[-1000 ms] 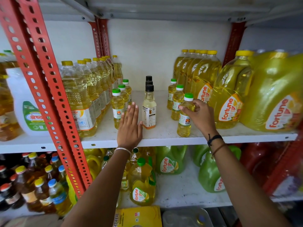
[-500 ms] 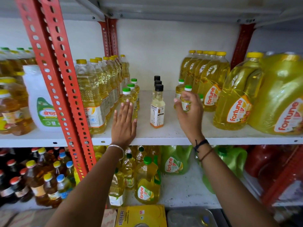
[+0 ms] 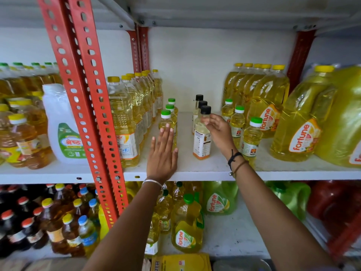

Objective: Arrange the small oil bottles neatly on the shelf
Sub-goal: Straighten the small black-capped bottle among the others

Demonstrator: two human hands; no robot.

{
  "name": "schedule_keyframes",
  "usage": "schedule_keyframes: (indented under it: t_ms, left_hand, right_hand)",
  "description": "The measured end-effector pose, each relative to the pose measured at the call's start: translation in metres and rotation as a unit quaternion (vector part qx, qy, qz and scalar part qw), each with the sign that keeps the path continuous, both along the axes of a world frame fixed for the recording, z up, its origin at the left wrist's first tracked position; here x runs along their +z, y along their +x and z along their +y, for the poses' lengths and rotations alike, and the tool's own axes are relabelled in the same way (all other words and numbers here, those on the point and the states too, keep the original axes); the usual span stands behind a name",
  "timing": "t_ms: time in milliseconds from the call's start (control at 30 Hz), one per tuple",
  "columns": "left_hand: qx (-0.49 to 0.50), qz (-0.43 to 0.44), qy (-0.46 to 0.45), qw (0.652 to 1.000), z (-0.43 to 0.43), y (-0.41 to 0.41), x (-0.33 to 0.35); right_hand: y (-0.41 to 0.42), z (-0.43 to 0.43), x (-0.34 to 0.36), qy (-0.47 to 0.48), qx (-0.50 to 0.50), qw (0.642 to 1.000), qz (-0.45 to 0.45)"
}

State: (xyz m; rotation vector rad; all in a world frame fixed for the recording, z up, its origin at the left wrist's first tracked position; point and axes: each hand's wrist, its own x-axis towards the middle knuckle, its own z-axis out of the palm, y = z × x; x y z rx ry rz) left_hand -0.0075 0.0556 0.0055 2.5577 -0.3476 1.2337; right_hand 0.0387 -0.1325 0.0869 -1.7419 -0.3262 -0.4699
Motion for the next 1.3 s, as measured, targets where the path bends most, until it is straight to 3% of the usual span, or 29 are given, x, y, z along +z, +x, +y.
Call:
schedule_keyframes:
  t_ms: [500,1300]
  left_hand:
    - [-0.008,0.007,-0.011,1.0,-0.0009,-0.001,-0.0001]
    - [0.002,0.014,-0.013,1.0,-0.0036,-0.0039,0.0013]
  right_hand:
    - [0.0073,-0.0076,0.0013,-0.122,-0.15,0.98,-0.052]
    - [-0.0002,-0.007,0.0,-0.075,-0.15,0.985,-0.05]
